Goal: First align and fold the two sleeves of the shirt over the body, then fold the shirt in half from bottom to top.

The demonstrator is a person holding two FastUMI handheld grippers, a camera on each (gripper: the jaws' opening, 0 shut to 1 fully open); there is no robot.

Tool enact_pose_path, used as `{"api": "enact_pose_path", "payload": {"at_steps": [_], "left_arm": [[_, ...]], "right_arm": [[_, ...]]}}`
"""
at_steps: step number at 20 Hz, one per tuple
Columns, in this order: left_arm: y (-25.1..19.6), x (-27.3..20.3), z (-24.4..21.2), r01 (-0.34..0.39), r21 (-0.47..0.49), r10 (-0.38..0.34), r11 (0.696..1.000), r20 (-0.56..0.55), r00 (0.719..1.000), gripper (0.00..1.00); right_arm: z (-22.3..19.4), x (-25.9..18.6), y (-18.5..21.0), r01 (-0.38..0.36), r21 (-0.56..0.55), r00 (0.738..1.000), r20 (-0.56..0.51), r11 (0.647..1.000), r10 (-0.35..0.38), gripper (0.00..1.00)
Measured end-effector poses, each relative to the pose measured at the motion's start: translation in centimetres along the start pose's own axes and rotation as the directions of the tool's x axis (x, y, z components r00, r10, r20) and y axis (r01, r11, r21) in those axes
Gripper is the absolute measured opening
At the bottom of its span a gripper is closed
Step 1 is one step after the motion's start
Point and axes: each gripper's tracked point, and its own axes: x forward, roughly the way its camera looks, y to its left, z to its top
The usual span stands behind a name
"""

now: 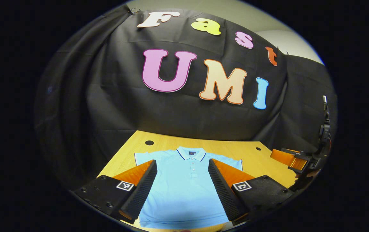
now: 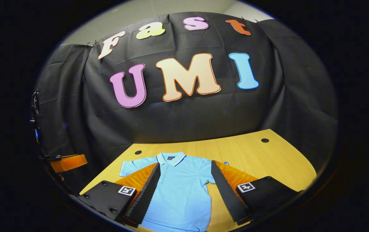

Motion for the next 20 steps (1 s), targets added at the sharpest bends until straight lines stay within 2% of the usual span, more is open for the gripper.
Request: {"api": "enact_pose_path", "payload": {"at_steps": [4,8,9,11,13,14,15,20], "left_arm": [[0.0,0.0,-0.6,-0.005,-0.009,0.005,1.0,-0.014,1.0,0.95],[0.2,-0.3,-1.2,-0.028,-0.011,0.027,1.0,-0.035,0.999,0.95],[0.1,-0.4,-1.4,-0.027,-0.014,0.026,1.0,-0.04,0.999,0.98],[0.2,-0.3,-1.7,-0.041,-0.011,0.04,0.999,-0.052,0.998,0.95],[0.4,-0.3,-2.0,-0.061,-0.008,0.06,0.998,-0.064,0.996,0.95],[0.3,-0.3,-1.9,-0.062,-0.018,0.061,0.998,-0.058,0.996,0.95],[0.2,-0.3,-1.7,-0.058,-0.036,0.056,0.998,-0.055,0.997,0.95],[0.2,0.0,-2.6,-0.09,-0.072,0.084,0.993,-0.08,0.993,0.96]], "right_arm": [[0.3,2.3,-1.8,0.009,0.042,1.0,-0.018,0.999,-0.008,0.98],[0.2,6.4,-5.2,0.058,0.069,0.997,-0.049,0.996,-0.055,0.98],[0.2,7.5,-5.9,0.064,0.075,0.997,-0.053,0.995,-0.06,0.98],[-0.3,10.2,-7.3,0.076,0.062,0.995,-0.073,0.995,-0.072,0.98],[-1.6,13.3,-9.0,0.093,0.045,0.991,-0.104,0.995,-0.088,0.98],[-2.3,14.8,-9.8,0.1,0.04,0.989,-0.116,0.994,-0.095,0.94],[-3.1,16.0,-10.3,0.106,0.041,0.986,-0.132,0.994,-0.099,0.98],[-7.7,21.6,-13.1,0.129,-0.003,0.966,-0.226,0.992,-0.127,0.98]]}}
